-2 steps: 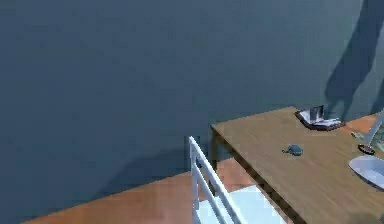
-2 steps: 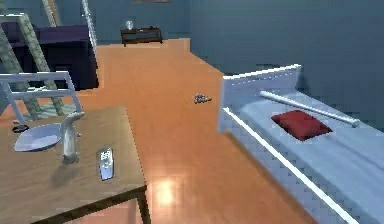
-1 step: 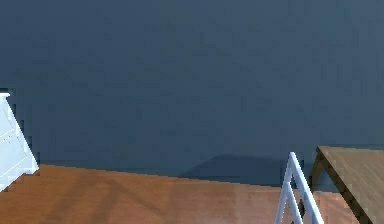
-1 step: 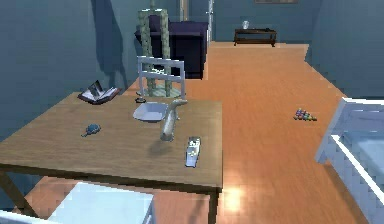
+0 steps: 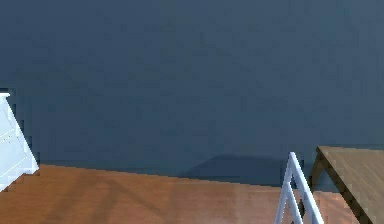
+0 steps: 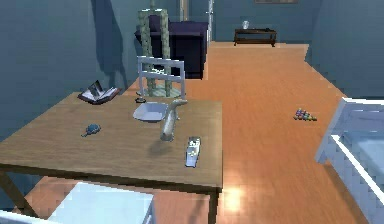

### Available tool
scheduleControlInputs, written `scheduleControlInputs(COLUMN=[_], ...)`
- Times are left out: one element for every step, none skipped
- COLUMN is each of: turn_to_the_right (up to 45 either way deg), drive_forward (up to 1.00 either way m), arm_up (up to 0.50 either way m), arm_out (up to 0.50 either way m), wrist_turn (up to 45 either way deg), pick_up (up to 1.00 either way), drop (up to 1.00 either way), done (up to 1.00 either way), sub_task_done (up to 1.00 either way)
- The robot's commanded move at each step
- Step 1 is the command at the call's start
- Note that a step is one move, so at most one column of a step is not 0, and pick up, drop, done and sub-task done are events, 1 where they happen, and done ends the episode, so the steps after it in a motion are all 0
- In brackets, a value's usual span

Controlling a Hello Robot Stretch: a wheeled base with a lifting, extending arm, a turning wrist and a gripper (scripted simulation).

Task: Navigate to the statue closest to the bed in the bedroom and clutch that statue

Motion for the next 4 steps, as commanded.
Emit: scheduleControlInputs(turn_to_the_right=[0.0,0.0,0.0,0.0], drive_forward=[0.00,0.00,0.00,0.00], arm_up=[0.38,0.00,0.00,0.00], arm_out=[0.00,0.50,0.00,0.00], wrist_turn=[0.0,0.0,45.0,45.0], pick_up=[0.00,0.00,0.00,0.00], drop=[0.00,0.00,0.00,0.00], done=[0.00,0.00,0.00,0.00], sub_task_done=[0.00,0.00,0.00,0.00])
